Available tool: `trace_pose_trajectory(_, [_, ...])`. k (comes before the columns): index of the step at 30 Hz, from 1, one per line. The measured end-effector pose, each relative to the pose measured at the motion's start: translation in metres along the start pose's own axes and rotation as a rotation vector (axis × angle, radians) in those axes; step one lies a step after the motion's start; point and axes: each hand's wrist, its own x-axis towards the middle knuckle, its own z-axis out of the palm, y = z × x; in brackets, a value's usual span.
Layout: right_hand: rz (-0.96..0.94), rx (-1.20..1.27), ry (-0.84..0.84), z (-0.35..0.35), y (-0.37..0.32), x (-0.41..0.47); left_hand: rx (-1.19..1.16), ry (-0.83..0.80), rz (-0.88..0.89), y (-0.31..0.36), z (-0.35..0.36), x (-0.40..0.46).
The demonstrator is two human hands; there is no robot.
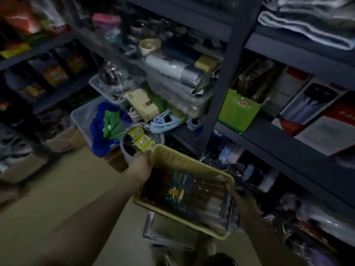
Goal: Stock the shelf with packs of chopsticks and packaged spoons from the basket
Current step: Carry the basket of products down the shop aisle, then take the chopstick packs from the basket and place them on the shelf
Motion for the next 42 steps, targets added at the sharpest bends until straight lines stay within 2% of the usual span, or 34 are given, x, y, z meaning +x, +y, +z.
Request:
trace_pose_trajectory(4, [0.053, 0.136, 0.172, 0.013, -0.002, 0.026, -0.013, -0.054, 0.029, 0.01, 0.011, 0.06])
trace_pose_trajectory(9, [0.054, 0.112, 0.241, 0.019, -0.009, 0.082, -0.074, 0.019, 0.084, 0.005, 0.048, 0.122])
trace_pose_trajectory(13, [0.102, 0.084, 0.305, 0.025, 0.009, 0.114, -0.072, -0.103, 0.035, -0.002, 0.076, 0.144])
trace_pose_trajectory(16, [0.15, 0.086, 0.351, 0.018, 0.014, 0.129, 0.004, -0.196, 0.065, -0.007, 0.089, 0.143])
trace_pose_trajectory(19, [0.182, 0.131, 0.292, 0.014, 0.011, 0.129, -0.081, -0.082, 0.107, -0.016, 0.095, 0.14])
trace_pose_trajectory(22, [0.149, 0.171, 0.334, 0.015, 0.005, 0.124, -0.15, 0.032, 0.119, -0.021, 0.09, 0.135])
trace_pose_trajectory(24, [0.123, 0.18, 0.343, 0.019, 0.006, 0.127, -0.176, 0.052, 0.107, -0.026, 0.087, 0.132])
trace_pose_trajectory(26, [0.101, 0.104, 0.339, 0.024, 0.004, 0.132, -0.166, -0.009, 0.106, -0.035, 0.09, 0.135])
trace_pose_trajectory(29, [0.035, -0.185, 0.352, 0.026, -0.005, 0.139, -0.093, -0.111, 0.015, -0.045, 0.097, 0.147])
trace_pose_trajectory(32, [-0.267, -0.554, 0.393, 0.024, -0.016, 0.139, -0.048, -0.082, -0.004, -0.034, 0.097, 0.145])
trace_pose_trajectory(34, [-0.39, -0.833, 0.238, 0.026, -0.02, 0.143, -0.046, -0.043, 0.01, -0.029, 0.095, 0.136])
trace_pose_trajectory(35, [-0.365, -0.943, 0.16, 0.029, -0.022, 0.145, -0.034, -0.007, 0.032, -0.029, 0.094, 0.131])
trace_pose_trajectory(37, [-0.24, -1.091, 0.124, 0.035, -0.025, 0.146, 0.024, 0.091, 0.157, -0.028, 0.09, 0.118])
trace_pose_trajectory(40, [-0.226, -1.098, 0.219, 0.047, -0.029, 0.141, 0.043, 0.131, 0.377, -0.023, 0.085, 0.094])
trace_pose_trajectory(42, [-0.205, -0.839, 0.189, 0.054, -0.038, 0.136, -0.018, 0.084, 0.429, -0.021, 0.086, 0.08])
